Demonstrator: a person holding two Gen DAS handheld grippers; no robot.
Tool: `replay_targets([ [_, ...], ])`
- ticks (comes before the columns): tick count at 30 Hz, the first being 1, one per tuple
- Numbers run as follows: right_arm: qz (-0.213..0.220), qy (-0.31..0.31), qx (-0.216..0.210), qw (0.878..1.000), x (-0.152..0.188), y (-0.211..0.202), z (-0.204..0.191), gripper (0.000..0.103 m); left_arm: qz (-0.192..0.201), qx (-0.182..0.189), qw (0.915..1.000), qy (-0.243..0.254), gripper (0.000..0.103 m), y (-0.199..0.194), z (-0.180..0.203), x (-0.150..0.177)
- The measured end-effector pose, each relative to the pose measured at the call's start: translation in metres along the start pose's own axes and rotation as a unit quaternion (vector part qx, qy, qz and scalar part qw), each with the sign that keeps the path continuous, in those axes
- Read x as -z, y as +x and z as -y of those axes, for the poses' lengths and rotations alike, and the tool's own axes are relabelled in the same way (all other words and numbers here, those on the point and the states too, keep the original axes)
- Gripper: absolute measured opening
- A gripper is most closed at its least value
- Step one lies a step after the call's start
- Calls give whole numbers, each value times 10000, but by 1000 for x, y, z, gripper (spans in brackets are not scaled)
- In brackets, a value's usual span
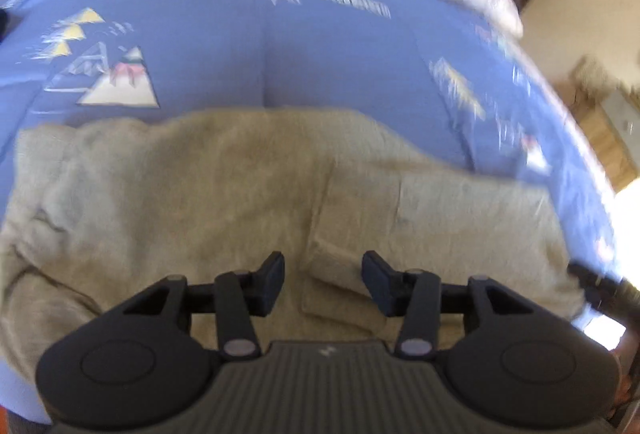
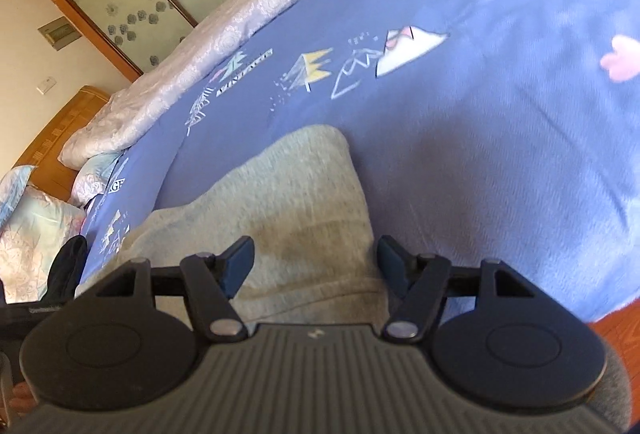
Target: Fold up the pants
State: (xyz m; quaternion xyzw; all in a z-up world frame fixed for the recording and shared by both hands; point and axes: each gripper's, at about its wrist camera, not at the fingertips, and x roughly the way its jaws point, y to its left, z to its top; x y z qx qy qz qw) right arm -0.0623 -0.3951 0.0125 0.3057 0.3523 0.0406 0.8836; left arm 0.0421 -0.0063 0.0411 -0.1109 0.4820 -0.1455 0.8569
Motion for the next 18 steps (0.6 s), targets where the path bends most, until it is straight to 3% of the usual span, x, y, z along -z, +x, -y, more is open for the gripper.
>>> replay_targets([
  [4,61,74,-4,10000,-2,0,5,70,534,430,9976,-125,44,-27,1,-19],
  [8,36,264,-155,9995,-2,3,6,71,452,808,9956,167,44,-14,25,-24],
  [14,-131,218,-46,9997,9,7,5,71,-322,345,9979,437,44,56,34,4],
  [16,-144,350,-58,9993,12,8,11,71,92,229,9951,962,44,54,41,18],
  [18,-126,379,-77,9992,12,7,13,71,128,29,9922,1236,44,51,51,23],
])
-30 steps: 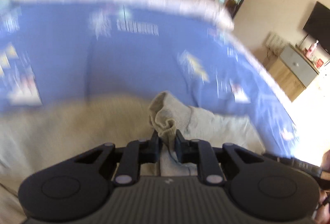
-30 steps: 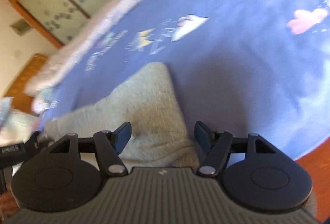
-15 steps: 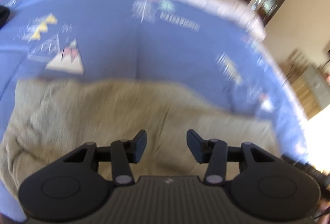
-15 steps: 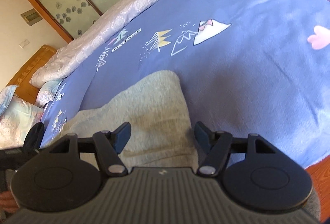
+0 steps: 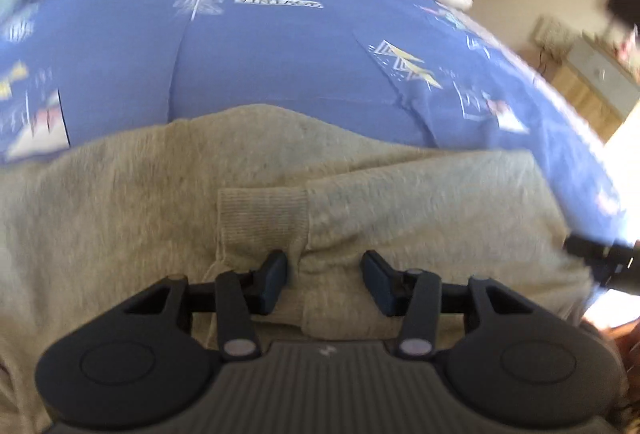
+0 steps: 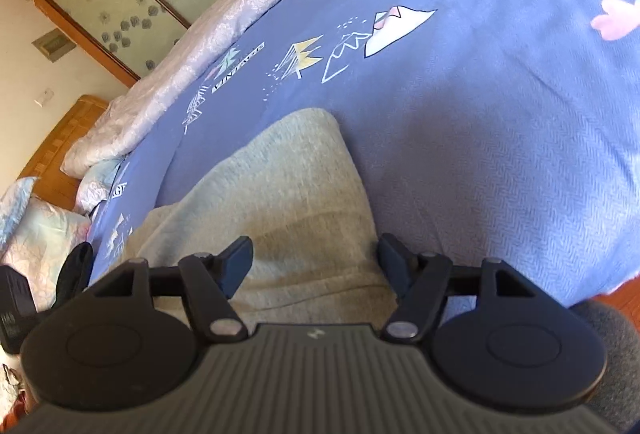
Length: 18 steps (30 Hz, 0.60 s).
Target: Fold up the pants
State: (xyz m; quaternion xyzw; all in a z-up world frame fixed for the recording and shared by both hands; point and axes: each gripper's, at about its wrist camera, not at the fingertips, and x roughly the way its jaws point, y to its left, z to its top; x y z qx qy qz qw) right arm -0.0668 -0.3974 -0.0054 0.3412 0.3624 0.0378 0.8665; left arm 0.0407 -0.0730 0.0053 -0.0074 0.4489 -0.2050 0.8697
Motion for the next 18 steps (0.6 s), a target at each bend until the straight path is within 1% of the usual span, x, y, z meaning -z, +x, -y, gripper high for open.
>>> replay_targets([
  [1,-2,-20,30,10000,0,0,-1,71,-34,-68,9999,70,44,-1,3,-1],
  [3,31,-85,131,9999,0,-2,-5,71,-109,-45,9999,-29,45,-3,1,-6],
  [7,218,-97,296,9993,6,-10,-7,75,-218,339,9971,-645,50,-20,-15,-13],
  [9,162,-61,259,9995,10,-11,-4,74,-194,542,9944,-882,51,-23,-19,-19],
  [10,92,-85,248,9996,12,-9,-5,66,-173,635,9933,-954,51,-27,-21,-22],
  [11,55,-172,365,9992,14,-8,-9,39,-155,712,9924,-992,52,-32,-20,-24],
  [12,-35,-239,439,9987,14,-6,-13,25,-152,764,9919,-1003,52,-36,-18,-27],
  [13,-32,-222,434,9988,13,-7,-19,19,-157,828,9914,-1001,54,-40,-16,-30],
  [14,65,-317,379,9988,13,-11,-29,16,-143,919,9909,-977,57,-44,-11,-33],
  [16,308,-979,193,9945,15,-21,-61,16,-84,1078,9901,-895,63,-50,0,-41],
  [18,448,-1734,71,9838,22,-27,-98,16,-80,1272,9891,-738,74,-55,15,-51],
])
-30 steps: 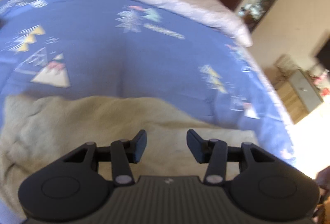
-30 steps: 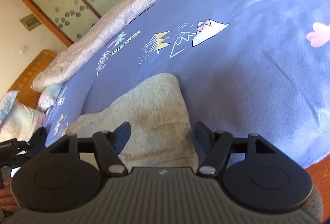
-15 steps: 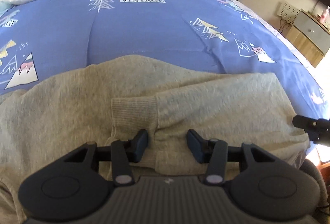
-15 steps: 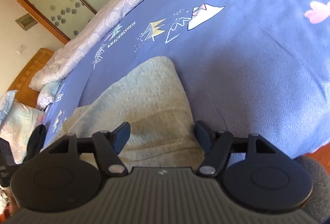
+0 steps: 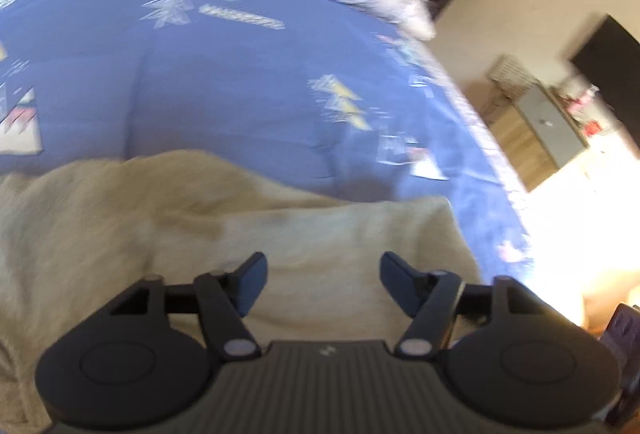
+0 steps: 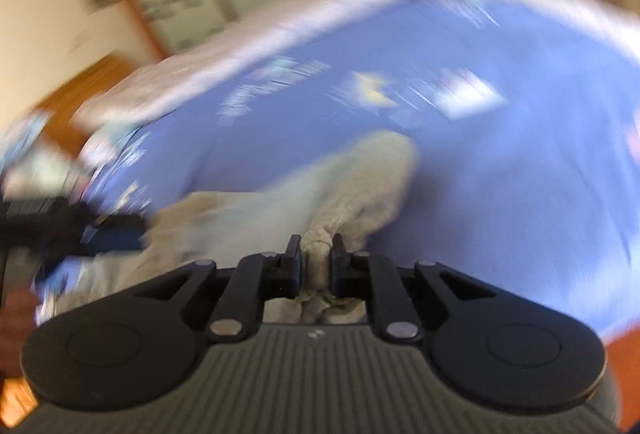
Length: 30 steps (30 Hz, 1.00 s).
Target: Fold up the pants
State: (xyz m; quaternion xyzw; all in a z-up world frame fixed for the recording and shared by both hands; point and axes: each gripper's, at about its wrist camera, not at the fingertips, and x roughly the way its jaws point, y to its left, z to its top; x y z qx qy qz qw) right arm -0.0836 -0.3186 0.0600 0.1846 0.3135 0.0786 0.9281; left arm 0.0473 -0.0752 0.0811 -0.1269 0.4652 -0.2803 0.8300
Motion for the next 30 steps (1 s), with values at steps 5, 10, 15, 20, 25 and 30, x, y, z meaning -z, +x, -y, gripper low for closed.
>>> replay_targets([
  [5,102,-1346,-275,9905,10,2,-71,16,-173,68,9988,448,91,17,32,-10],
  [10,144,-1957,-403,9797,25,5,-104,16,-649,-254,9965,471,15,44,29,-10],
  [15,305,-2177,-700,9730,25,0,-105,54,-329,-197,9990,222,13,15,1,-14],
  [20,73,-2497,-767,9653,35,19,-114,75,-54,-357,9993,-19,14,-36,-41,-26],
  [25,-720,-2295,-1015,9653,35,61,-129,9,90,-634,9973,-365,14,-81,-91,-25],
  [30,-678,-2759,-1689,9438,32,68,-182,9,415,-973,9906,-864,15,-128,-159,-22],
])
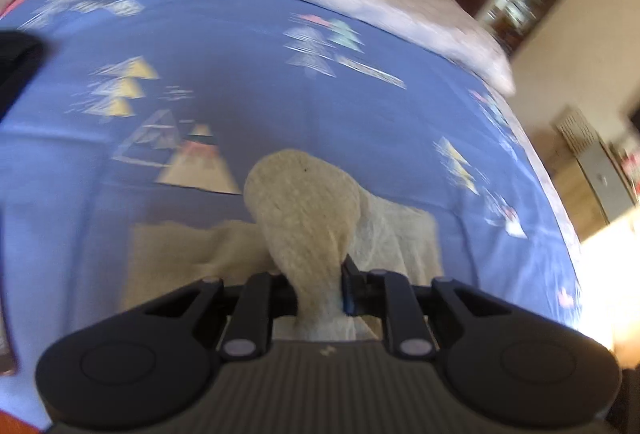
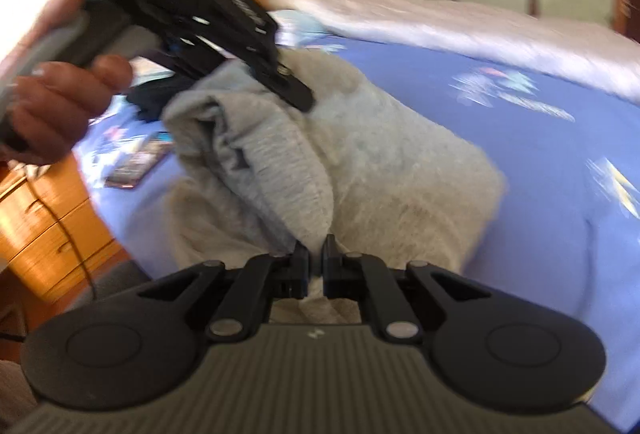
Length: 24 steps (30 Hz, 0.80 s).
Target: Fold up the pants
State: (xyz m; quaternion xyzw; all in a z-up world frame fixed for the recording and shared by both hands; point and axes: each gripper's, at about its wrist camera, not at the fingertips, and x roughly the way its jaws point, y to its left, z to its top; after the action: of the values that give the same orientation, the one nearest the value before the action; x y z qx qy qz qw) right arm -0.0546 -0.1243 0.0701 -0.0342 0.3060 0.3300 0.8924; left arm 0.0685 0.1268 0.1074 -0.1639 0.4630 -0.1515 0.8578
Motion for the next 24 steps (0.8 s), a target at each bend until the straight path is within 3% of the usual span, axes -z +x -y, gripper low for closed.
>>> replay_targets([
  [3,-166,-271,-404,9987,-10,18,-20,14,59,-222,9995,-225,20,-7,-38,1],
  [4,-298,-381,-554,9973,-10,26,-27,17,35,-394,9989,-255,35,-4,-49,4],
  [5,-427,-490,-678,9956,-9,34,-33,33,-31,-598,9977,-321,53,1,-58,7],
  [7,-638,-544,-741,9937,-5,43,-39,51,-111,-1064,9929,-516,56,10,-74,16],
  [12,-270,-179,-636,9975,-14,19,-19,51,114,-826,9921,-933,61,-3,-101,31],
  [16,66,617,-271,9977,-10,1,18,51,542,-1196,9887,-716,74,-18,-92,34],
  [18,104,1191,-149,9927,-4,-1,36,51,596,-1399,9874,-440,75,-16,-77,36],
  [21,-160,1780,-45,9839,6,12,52,51,531,-1868,9809,103,75,-2,-52,45],
  [24,-838,1700,322,9813,24,36,50,50,332,-2336,9703,543,76,18,-37,59],
])
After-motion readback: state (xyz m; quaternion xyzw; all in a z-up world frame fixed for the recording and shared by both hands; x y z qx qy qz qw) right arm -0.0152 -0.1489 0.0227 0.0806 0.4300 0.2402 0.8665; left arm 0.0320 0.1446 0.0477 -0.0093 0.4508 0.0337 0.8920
